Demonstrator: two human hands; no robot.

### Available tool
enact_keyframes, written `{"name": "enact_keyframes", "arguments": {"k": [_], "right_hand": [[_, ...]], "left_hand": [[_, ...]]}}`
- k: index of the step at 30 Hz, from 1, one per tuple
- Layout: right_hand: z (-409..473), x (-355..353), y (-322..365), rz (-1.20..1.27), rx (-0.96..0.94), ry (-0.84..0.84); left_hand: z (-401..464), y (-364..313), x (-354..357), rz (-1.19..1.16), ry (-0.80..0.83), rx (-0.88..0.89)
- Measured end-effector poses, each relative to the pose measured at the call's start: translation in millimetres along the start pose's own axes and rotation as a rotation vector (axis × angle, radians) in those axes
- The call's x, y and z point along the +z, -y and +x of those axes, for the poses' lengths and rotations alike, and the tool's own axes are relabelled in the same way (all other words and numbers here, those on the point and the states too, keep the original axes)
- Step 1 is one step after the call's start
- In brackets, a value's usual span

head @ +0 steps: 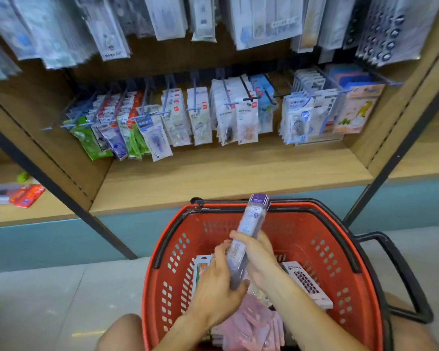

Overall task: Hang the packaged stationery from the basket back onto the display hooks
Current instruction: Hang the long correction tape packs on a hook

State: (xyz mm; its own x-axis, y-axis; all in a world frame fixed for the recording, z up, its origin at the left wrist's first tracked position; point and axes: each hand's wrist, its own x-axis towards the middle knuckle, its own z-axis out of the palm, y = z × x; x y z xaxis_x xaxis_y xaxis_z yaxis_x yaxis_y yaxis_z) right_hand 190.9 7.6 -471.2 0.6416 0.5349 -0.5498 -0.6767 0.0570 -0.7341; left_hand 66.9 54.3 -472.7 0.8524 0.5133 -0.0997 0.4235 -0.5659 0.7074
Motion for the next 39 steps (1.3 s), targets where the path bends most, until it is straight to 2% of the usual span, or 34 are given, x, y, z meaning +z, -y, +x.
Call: {"name": "enact_keyframes", "arguments": {"k": [3, 5, 8, 10, 11, 13, 15, 18, 21, 22, 32, 39], "right_hand": [[-22, -2, 63, 0.041, -0.154, 0.195], [-34, -1, 107, 0.114, -0.223, 0.346], [-52, 1, 171, 0.111, -0.344, 0.525], [-64, 3, 209, 0.055, -0.414, 0.602], [-69, 3, 226, 0.034, -0.437, 0.63], [-76, -2, 260, -0.022, -0.473, 0.658], [-86, -10, 292, -0.117, -0.506, 0.607], [-95, -25, 322, -0.249, -0.636, 0.354], [-94, -39, 339, -0.151, -0.82, 0.063], [-94, -43, 343, -0.123, -0.853, 0.016], [-100, -58, 384, -0.119, -0.876, 0.16], [-68, -48, 414, -0.061, -0.888, 0.078]], "left_hand": [[21, -41, -28, -0.329, 0.029, -0.041], [41, -66, -49, -0.554, 0.119, -0.123], [66, -100, -70, -0.998, 0.518, -0.148], [75, -131, -77, -1.108, 0.739, -0.059], [80, -147, -77, -1.104, 0.765, -0.002], [87, -180, -76, -1.068, 0.676, 0.105], [92, -208, -74, -1.064, 0.51, 0.153], [100, -237, -69, -1.035, 0.301, 0.145], [107, -257, -63, -0.968, 0.217, 0.164], [108, -262, -61, -0.948, 0.206, 0.178], [129, -309, -54, -0.987, 0.006, 0.125], [150, -325, -44, -0.922, -0.176, 0.065]]}}
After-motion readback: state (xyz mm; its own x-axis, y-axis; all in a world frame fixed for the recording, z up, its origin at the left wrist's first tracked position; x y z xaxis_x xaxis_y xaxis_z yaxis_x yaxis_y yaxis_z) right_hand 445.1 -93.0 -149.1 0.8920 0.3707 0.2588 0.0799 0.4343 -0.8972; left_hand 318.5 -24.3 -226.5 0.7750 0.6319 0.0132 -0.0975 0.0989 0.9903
